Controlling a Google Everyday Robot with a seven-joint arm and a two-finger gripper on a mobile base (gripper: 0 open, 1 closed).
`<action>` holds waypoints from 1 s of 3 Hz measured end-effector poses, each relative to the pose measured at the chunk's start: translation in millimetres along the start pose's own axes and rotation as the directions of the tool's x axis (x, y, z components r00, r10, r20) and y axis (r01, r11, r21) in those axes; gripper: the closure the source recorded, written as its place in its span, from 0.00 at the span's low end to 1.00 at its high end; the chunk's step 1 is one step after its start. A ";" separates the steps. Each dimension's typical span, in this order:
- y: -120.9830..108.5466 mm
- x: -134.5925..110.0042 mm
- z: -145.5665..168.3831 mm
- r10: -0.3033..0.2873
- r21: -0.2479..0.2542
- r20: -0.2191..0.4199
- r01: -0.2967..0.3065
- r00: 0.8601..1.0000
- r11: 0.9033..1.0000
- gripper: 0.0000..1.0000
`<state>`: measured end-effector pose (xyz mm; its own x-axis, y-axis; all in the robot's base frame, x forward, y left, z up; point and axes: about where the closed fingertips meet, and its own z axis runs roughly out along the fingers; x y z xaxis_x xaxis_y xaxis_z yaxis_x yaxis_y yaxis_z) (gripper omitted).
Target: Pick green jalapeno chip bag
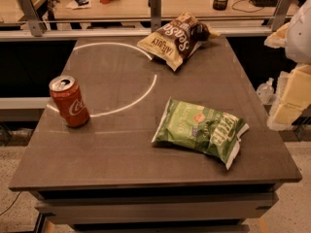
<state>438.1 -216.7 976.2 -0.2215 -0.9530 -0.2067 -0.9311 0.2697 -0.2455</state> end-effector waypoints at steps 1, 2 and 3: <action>0.0 0.0 0.0 0.000 0.000 0.000 0.000 1.000 1.000 0.00; 7.9 -5.1 2.7 0.030 -0.036 0.055 -0.028 0.998 0.999 0.00; 30.9 -24.8 11.8 0.113 -0.148 0.146 -0.092 0.983 0.985 0.00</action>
Offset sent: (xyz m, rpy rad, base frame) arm -0.0242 0.0313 -0.0160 0.3055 0.1275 -0.0288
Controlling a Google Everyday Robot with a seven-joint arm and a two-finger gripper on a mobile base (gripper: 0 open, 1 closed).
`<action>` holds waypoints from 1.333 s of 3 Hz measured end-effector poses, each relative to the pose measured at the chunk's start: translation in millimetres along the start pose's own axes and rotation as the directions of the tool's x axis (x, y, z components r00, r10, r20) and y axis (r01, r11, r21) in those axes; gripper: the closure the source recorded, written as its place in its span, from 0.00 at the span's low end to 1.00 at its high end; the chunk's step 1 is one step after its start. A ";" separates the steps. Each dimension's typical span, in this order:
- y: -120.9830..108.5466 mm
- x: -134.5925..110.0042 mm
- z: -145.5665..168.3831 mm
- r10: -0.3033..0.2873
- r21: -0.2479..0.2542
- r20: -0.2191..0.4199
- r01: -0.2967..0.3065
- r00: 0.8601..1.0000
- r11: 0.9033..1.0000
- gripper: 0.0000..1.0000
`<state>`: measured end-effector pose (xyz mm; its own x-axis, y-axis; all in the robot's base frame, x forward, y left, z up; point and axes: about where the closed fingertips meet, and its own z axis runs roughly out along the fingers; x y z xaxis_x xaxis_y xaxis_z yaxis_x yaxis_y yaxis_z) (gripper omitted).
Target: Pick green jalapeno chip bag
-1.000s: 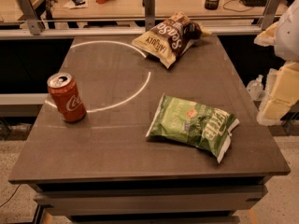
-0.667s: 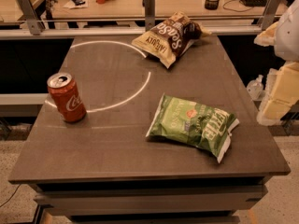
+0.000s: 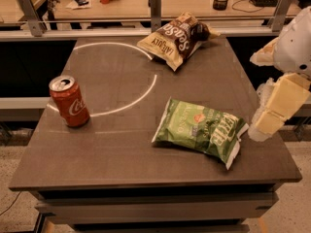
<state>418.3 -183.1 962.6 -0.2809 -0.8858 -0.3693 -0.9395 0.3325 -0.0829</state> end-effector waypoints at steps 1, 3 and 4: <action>18.4 -16.1 14.1 0.077 -0.025 0.027 -0.077 0.997 0.997 0.00; 25.5 -44.7 61.8 0.101 0.047 0.042 -0.103 0.994 0.994 0.00; 21.5 -54.7 86.4 0.083 0.058 0.060 -0.086 0.995 0.995 0.00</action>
Offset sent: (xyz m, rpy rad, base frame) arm -0.0024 0.0792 -0.0492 0.0516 -0.0107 -0.1595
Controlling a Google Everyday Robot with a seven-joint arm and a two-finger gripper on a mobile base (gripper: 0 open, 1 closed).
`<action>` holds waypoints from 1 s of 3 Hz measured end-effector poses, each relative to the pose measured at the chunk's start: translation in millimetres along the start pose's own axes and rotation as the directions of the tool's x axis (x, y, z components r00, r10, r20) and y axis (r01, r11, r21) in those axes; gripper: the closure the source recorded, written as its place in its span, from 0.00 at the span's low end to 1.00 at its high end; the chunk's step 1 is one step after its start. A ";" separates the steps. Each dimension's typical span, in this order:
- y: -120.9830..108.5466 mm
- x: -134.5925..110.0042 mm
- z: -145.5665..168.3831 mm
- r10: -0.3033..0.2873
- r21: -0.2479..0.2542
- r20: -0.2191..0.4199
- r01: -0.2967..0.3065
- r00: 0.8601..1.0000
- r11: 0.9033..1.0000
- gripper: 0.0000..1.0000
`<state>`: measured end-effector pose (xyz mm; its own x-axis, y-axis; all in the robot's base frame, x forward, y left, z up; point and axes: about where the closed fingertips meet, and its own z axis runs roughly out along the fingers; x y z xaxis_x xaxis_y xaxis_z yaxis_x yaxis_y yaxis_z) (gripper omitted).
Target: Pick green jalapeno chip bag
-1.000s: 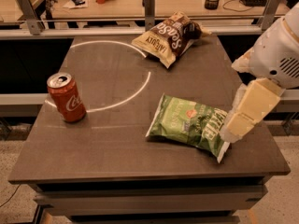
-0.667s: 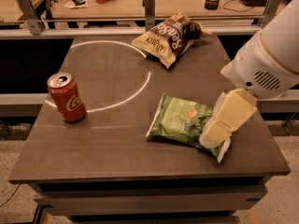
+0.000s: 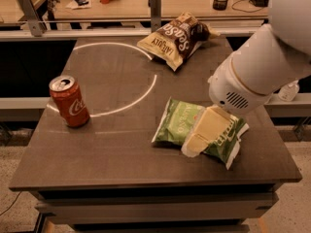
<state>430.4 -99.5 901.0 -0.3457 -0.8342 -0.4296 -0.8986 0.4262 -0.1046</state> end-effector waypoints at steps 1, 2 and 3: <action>-1.5 0.5 23.5 -0.011 -0.008 -0.002 0.011 1.000 1.000 0.00; -2.2 3.6 42.7 -0.028 -0.014 -0.007 0.028 1.000 1.000 0.00; -1.9 4.8 54.3 -0.064 -0.002 -0.001 0.064 0.998 0.998 0.00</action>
Offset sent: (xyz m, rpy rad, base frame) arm 0.0198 0.0144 -0.0651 -0.0147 0.0125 0.0495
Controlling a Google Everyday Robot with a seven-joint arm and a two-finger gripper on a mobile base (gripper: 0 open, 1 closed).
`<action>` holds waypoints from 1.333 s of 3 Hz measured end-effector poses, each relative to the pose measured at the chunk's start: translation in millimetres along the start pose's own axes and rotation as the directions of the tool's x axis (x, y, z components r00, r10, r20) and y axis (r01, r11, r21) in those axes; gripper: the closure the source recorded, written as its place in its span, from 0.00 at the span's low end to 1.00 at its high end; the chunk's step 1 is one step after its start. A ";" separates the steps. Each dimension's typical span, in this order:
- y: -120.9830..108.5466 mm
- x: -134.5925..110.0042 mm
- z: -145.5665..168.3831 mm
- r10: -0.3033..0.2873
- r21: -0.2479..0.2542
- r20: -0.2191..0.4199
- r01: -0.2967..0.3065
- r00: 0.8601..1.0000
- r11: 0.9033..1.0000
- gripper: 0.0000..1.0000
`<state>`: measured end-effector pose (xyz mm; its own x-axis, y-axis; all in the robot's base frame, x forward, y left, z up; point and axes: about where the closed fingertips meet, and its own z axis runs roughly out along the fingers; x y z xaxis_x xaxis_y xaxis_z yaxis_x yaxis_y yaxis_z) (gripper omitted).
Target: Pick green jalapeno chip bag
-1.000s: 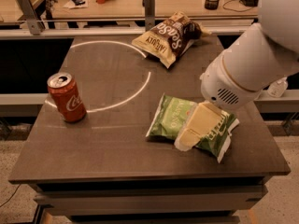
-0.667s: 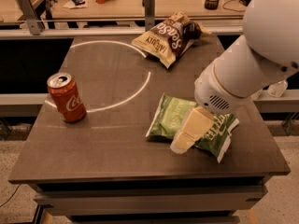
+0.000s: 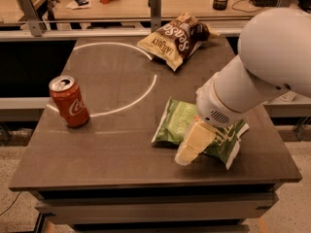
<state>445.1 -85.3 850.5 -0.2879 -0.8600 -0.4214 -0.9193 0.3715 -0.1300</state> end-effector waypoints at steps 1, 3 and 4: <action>0.4 0.1 7.9 -0.058 0.025 0.007 0.058 0.998 0.998 0.00; -15.8 10.6 11.7 -0.136 0.070 -0.003 0.136 0.991 0.988 0.41; -24.5 13.7 9.2 -0.170 0.084 -0.009 0.170 0.985 0.982 0.64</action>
Offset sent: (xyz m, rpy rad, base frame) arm 0.0095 -0.0040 -0.0220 -0.0495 -0.1005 0.0969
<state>466.2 -103.0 839.6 -0.1296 -0.9137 -0.3852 -0.9289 0.2477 -0.2751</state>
